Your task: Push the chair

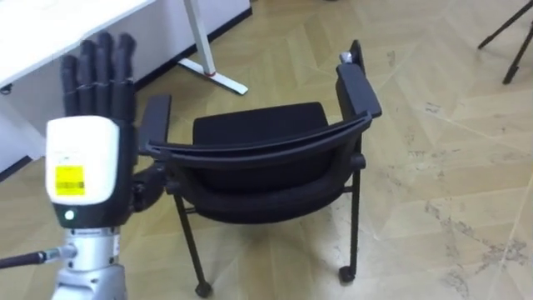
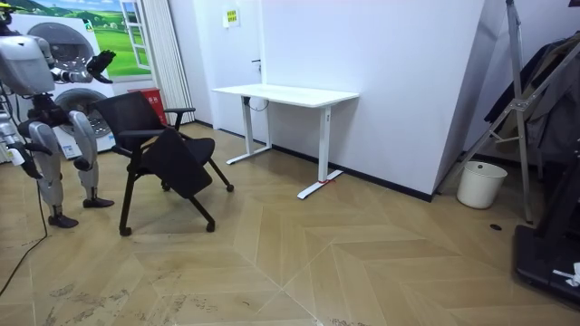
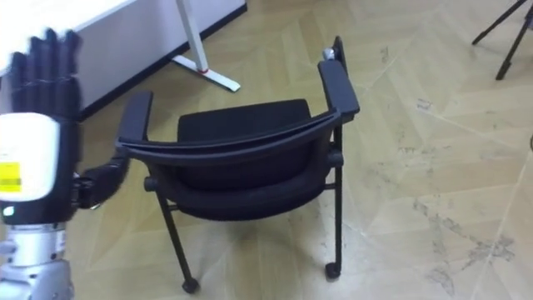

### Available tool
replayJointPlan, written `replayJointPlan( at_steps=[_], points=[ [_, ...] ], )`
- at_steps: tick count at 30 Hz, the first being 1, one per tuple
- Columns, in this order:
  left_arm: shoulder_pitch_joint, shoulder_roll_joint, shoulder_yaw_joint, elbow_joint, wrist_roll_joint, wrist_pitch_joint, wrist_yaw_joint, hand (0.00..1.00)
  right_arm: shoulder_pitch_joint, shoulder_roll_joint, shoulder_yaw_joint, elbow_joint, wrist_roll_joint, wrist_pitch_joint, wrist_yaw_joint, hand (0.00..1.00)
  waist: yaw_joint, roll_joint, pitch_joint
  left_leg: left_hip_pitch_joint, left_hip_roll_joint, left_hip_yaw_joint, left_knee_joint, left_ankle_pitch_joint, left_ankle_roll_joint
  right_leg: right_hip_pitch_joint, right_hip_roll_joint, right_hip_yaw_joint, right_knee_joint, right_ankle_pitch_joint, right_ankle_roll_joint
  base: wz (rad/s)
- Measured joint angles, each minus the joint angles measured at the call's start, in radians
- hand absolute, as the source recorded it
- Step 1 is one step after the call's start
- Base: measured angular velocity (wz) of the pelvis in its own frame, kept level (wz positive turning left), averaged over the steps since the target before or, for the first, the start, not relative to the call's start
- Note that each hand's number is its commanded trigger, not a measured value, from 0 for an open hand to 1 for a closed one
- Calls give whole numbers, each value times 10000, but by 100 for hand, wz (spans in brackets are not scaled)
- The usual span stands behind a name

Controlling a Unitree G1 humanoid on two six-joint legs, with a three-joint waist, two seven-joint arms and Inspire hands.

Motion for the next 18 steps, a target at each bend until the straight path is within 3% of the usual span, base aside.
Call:
replayJointPlan(
  at_steps=[6, 8, 11, 18],
  points=[
    [-26, 173, -527, 937, 70, -63, -19, 0, -162, 64, 12, -32, -24, -2, 182, 0, -311, -253, -32, 66, -2, 2, 13, 1, -1, 47, 0, 139, 6, 0, 0, -3],
    [-25, 177, -836, 1393, 109, 75, -133, 0, -171, 72, 13, -68, 67, 3, 242, 0, -371, -399, 15, 66, 18, 95, 9, 0, -2, 14, 0, 198, 6, 0, 0, -10],
    [-22, 176, -1222, 1656, 429, 175, -248, 0, -137, 71, 13, -67, 98, 32, 247, 0, -358, -485, 2, 60, 44, 217, -33, -5, -3, -74, 25, 451, 21, 32, -10, -17],
    [-19, 175, -1553, 2531, 584, 355, -253, 0, -3, 71, 344, -71, 84, 219, 234, 0, -401, -464, -21, 75, 174, 385, -35, -7, -8, -142, 127, 564, 5, 207, -46, -10]
  ],
)
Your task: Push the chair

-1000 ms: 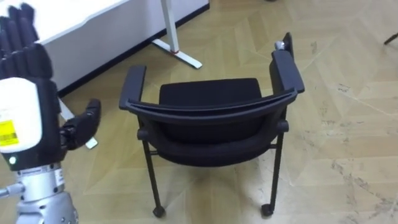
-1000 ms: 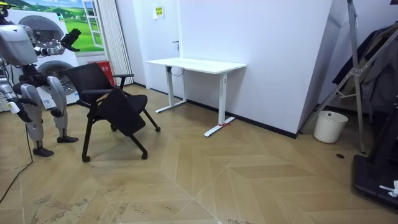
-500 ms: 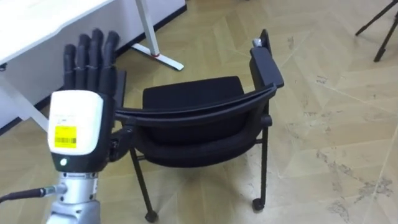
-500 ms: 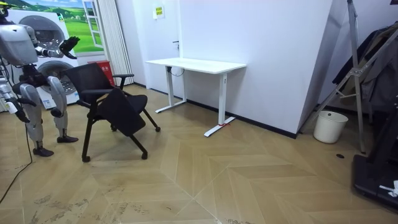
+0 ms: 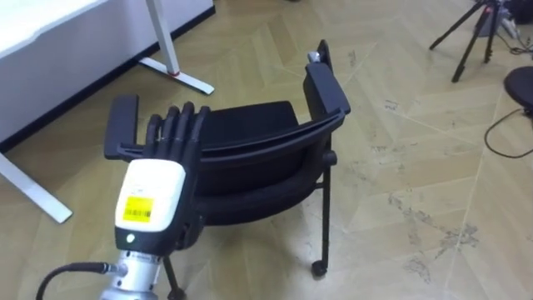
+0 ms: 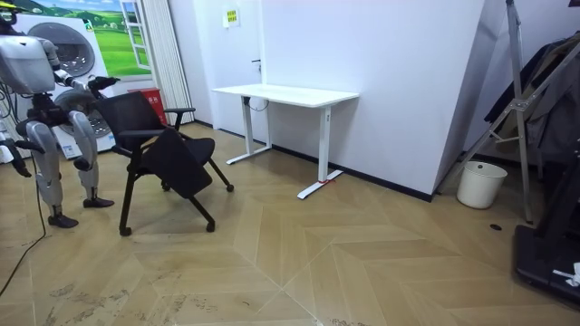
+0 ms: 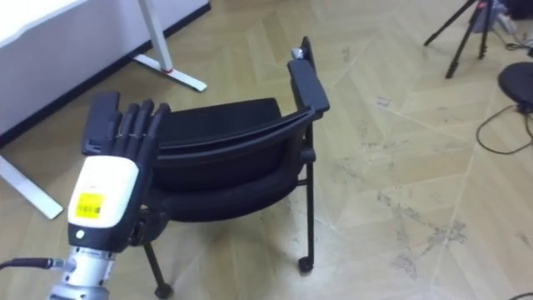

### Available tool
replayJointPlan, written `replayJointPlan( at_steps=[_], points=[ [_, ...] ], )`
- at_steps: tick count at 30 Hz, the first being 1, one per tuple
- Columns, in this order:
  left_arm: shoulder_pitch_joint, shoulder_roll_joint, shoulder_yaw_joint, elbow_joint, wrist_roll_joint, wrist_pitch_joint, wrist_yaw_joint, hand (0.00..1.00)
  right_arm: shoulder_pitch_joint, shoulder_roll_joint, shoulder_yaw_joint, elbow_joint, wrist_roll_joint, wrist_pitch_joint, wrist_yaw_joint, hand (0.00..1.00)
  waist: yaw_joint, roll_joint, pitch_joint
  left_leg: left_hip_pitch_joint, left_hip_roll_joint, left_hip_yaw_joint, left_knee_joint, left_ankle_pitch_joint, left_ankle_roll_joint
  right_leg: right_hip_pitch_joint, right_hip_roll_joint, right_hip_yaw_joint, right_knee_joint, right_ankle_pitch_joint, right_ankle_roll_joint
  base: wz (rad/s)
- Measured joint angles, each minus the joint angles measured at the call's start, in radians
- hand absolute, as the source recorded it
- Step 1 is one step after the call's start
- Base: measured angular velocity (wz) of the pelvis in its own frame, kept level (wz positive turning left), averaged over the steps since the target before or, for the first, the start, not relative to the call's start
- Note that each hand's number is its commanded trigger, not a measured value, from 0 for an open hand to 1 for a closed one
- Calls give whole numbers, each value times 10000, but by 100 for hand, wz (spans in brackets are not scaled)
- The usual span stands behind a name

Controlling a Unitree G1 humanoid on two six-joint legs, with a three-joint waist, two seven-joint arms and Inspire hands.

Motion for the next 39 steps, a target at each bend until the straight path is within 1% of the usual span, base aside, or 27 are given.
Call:
replayJointPlan(
  at_steps=[2, 4, 8, 11, 15, 18, 19, 22, 25, 26, 29, 32, 34, 37, 39],
  points=[
    [0, 2, -188, 289, 190, 107, -22, 0, -2, -6, -2, -1, -31, 2, -14, 0, -37, 39, -5, -20, 10, -2, 28, -1, -2, -5, 7, 6, -3, 0, 0, 0],
    [2, 1, -372, 314, 218, 177, -50, 0, -15, -7, -2, -1, -24, 2, -23, 0, -34, 58, 1, -22, 15, 1, 32, 0, -4, -9, 11, 10, -5, 0, 0, 0],
    [0, -18, -800, 323, 199, 237, -125, 0, -55, -23, 16, -20, 10, 3, -46, 0, -44, 97, -27, -16, 20, 49, 5, 1, -6, -33, 14, 58, -4, 0, -1, -3],
    [-86, -76, -827, 649, 168, 238, -134, 0, -88, -21, 24, -42, -6, 4, -123, 0, -129, 148, -63, 3, 20, 97, -13, 2, -7, -50, 15, 153, 1, 1, -1, -5],
    [-260, -68, -827, 1065, 159, 406, -200, 0, -54, 22, 32, -222, -19, 18, -289, 0, -266, 171, -61, 6, 28, 136, -17, 3, -9, -68, 17, 166, 0, 1, -1, -4],
    [-279, -68, -776, 1160, 157, 539, -220, 0, -16, 62, 27, -390, -11, 66, -412, 0, -293, 196, -45, 0, 49, 294, -54, 3, -9, -150, 20, 277, -4, 1, -2, -16],
    [-335, -76, -770, 1272, 158, 557, -218, 0, 35, 62, 27, -421, 6, 127, -490, 0, -292, 206, -45, 13, 50, 334, -71, 3, -9, -153, 19, 307, -3, 1, -3, -8],
    [-634, -94, -677, 1689, 73, 593, -216, 0, 233, 70, 25, -508, 300, 136, -600, 0, -294, 254, -28, 62, 54, 399, -109, 3, -10, -156, 22, 423, -2, 3, -4, -8],
    [-1019, -131, -336, 2115, -341, 574, -194, 0, 257, 68, 21, -508, 400, 137, -684, 0, -305, 327, -3, 127, 69, 489, -154, 3, -10, -145, 28, 487, 7, 3, -4, -9],
    [-1172, -134, -214, 2256, -428, 572, -173, 0, 263, 66, 20, -507, 408, 136, -691, 0, -318, 355, -7, 147, 69, 504, -174, 3, -10, -140, 30, 507, 8, 3, -5, -7],
    [-1298, -146, 30, 2433, -617, 522, -115, 0, 263, 64, 20, -507, 424, 135, -690, 0, -357, 383, -13, 195, 71, 555, -237, 6, -16, -151, 39, 572, 1, 3, -5, -6],
    [-1320, -175, 165, 2631, -615, 453, -87, 0, 277, 65, 15, -507, 433, 134, -681, 0, -372, 366, -3, 228, 73, 578, -281, 7, -21, -161, 48, 660, -9, 3, -5, -2],
    [-1319, -244, 240, 2921, -610, 448, -37, 0, 306, 66, 16, -507, 440, 131, -667, 0, -401, 356, 1, 262, 78, 593, -307, -4, -39, -152, 57, 685, -7, 3, -5, -4],
    [-1325, -390, 402, 3082, -624, 340, 252, 0, 318, 73, -4, -509, 337, 131, -630, 0, -420, 308, 21, 279, 62, 592, -308, -4, -40, -142, 57, 667, -7, 3, -5, 0],
    [-1325, -406, 434, 3121, -627, 322, 331, 0, 318, 73, -8, -510, 309, 131, -515, 0, -450, 275, 25, 282, 26, 590, -308, -4, -40, -143, 61, 663, -7, 3, -5, 0]
  ],
)
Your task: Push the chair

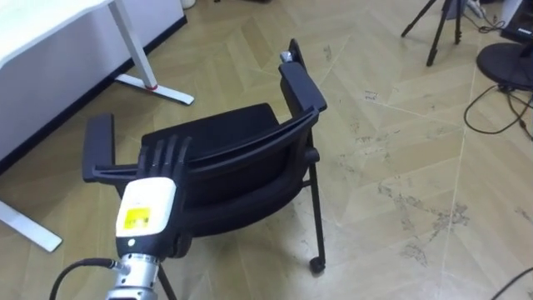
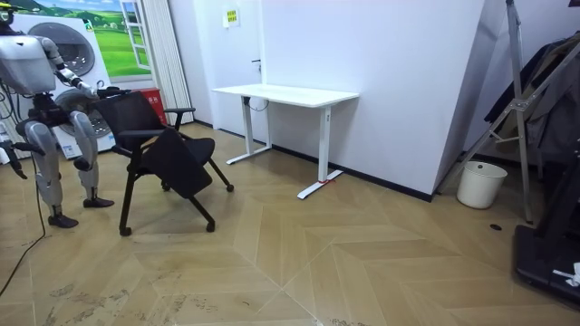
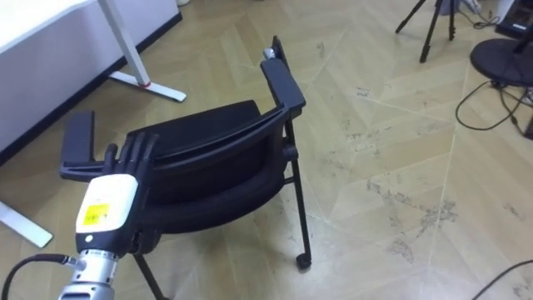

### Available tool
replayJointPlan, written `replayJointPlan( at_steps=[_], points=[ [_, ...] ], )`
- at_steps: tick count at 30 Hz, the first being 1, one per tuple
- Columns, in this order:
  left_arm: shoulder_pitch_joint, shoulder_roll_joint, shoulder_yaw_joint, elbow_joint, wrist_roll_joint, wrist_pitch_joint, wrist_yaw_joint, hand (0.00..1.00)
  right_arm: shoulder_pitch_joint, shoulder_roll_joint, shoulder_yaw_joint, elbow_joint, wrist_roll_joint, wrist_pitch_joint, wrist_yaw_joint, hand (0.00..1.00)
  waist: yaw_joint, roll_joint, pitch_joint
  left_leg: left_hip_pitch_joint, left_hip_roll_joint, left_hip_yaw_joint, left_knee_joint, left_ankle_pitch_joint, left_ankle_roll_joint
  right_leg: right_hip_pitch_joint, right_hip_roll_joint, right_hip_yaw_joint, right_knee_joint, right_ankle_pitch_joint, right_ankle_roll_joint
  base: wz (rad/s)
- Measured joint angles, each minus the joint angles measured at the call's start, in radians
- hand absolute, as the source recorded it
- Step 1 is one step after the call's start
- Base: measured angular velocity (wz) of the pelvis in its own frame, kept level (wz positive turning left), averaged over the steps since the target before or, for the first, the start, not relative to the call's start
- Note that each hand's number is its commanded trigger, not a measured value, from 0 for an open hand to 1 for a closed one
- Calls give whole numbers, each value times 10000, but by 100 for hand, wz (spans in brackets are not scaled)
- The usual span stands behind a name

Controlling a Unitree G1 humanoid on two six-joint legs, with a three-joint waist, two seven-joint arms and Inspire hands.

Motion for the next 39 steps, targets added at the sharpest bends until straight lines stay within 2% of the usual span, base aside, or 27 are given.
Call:
replayJointPlan(
  at_steps=[4, 10, 16, 21, 28, 31, 35, 39],
  points=[
    [-9, 0, 102, 140, -12, -26, 85, 0, 6, 1, -9, -2, 1, 1, 96, 0, -72, -65, -23, 18, 1, 2, -3, 0, 0, 7, 2, 5, 7, 0, 0, -1],
    [-50, -20, 115, 309, -667, -76, 221, 0, 100, -5, -27, -20, 3, 76, 134, 0, -122, -92, -53, 52, 6, 56, 6, 0, -1, 8, 11, 36, 25, 7, -11, -3],
    [-305, -43, 110, 674, -1409, 0, 268, 0, 89, -36, -72, -17, 71, 316, 42, 0, -131, -4, -128, 78, 20, 91, 24, 5, -9, 18, 26, 148, 32, 15, -22, -1],
    [-353, -41, 121, 715, -1670, 171, 278, 0, 88, -37, -72, -18, 125, 420, 29, 0, -118, 17, -113, 127, 144, 224, 29, 1, -35, 16, 86, 272, 33, 62, -61, -9],
    [-569, -18, 245, 891, -1957, 270, 124, 0, 101, -85, -90, -26, 223, 455, 9, 0, -136, 139, -66, 147, 162, 276, 54, 2, -60, 15, 120, 305, 36, 89, -82, -2],
    [-722, -18, 377, 1069, -1961, 244, 124, 0, 98, -82, -63, -58, 219, 452, -76, 0, -151, 137, -64, 147, 160, 284, 60, 0, -72, 16, 137, 301, 36, 97, -92, 0],
    [-994, -18, 392, 1492, -1962, 138, 273, 0, 101, -82, -65, -128, 154, 424, -189, 0, -136, 204, -23, 146, 163, 284, 64, -1, -76, 17, 143, 296, 43, 97, -93, 0],
    [-1005, -18, 395, 1520, -2075, 116, 316, 0, 105, -82, -55, -168, 151, 421, -218, 0, -138, 211, -18, 135, 171, 287, 66, -3, -83, 2, 153, 296, 49, 97, -94, 0]
  ],
)
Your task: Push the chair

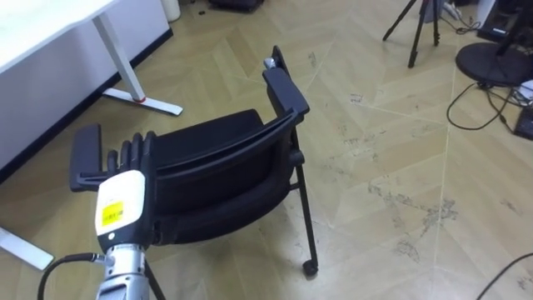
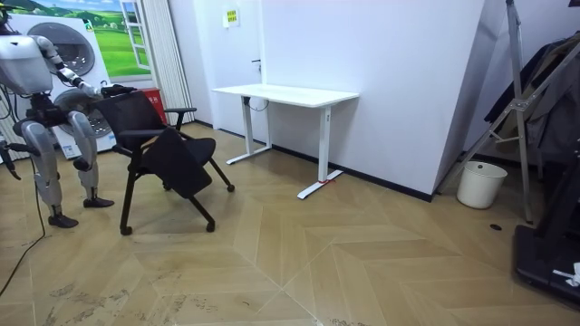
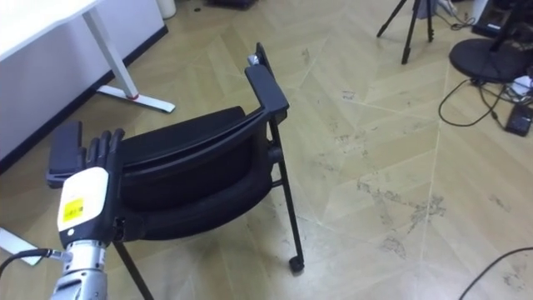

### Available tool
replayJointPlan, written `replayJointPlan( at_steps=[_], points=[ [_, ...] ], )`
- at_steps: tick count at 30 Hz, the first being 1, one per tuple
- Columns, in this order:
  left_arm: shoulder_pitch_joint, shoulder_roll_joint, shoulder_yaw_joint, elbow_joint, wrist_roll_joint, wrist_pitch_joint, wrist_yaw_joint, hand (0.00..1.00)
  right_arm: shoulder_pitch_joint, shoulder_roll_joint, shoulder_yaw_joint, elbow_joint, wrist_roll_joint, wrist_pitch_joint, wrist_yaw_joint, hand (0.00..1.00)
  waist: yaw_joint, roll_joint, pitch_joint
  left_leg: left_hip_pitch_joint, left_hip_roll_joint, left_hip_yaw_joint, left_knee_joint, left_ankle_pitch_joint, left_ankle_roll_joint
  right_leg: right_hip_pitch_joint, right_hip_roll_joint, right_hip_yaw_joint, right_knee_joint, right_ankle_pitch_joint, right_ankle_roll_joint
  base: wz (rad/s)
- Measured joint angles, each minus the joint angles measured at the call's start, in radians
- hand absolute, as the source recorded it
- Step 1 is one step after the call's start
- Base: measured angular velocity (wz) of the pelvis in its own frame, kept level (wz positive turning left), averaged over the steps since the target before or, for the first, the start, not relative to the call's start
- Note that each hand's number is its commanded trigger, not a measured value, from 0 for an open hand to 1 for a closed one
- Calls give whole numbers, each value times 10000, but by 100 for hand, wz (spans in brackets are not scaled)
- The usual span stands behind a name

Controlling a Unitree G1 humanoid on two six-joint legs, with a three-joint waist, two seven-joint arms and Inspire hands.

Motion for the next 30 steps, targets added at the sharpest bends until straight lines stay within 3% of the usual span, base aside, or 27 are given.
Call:
replayJointPlan(
  at_steps=[3, 7, 8, 9, 17, 22, 26, 30],
  points=[
    [-6, 17, 0, -24, -89, -3, -9, 0, 1, -1, 56, -50, -9, 1, -48, 0, -3, 0, -2, -3, -1, 0, 4, 0, -2, -9, 2, 8, 0, 1, -2, 0],
    [-19, 37, 13, -62, -53, 11, -91, 26, -4, -2, 75, -84, -152, 1, -49, 0, 14, -6, -6, -10, -2, 3, 7, 0, -2, -23, 3, 20, 4, 1, -2, 0],
    [-44, 36, 42, -66, -11, 16, -122, 80, -2, -2, 71, -85, -151, 1, -47, 0, 24, -6, -7, -17, -1, 3, 7, 0, -2, -28, 4, 24, 5, 1, -2, 0],
    [-59, 34, 80, -71, 45, 22, -152, 100, 0, -2, 63, -85, -153, 1, -44, 0, 24, -5, -9, -25, -1, 4, 8, 1, -3, -34, 4, 23, 5, 1, -2, 0],
    [-226, 34, 458, -497, 237, 284, -608, 100, 63, 1, -18, -96, -153, 1, -41, 0, 26, -5, -43, -71, -4, 5, 2, 5, -7, -85, 4, 32, 13, 4, -6, 0],
    [-603, 86, 601, -474, 230, 658, -887, 100, 205, -1, -28, -263, -213, 6, -50, 0, -17, 9, -89, -65, -4, 10, -18, 4, -9, -79, 6, 29, -1, 4, -6, 0],
    [-546, 336, 515, -436, 734, 617, -1051, 100, 224, -1, -151, -433, -495, 26, -52, 0, -170, 26, -94, -17, -10, 23, -48, 2, -12, -58, -8, 42, -28, 4, -6, -1],
    [-515, 299, 463, -434, 749, 704, -1048, 100, 215, 20, -341, -482, -473, 43, -36, 0, -225, 45, -85, 74, 1, 23, -95, -13, -29, 12, 7, 85, -26, 3, -6, -2]
  ],
)
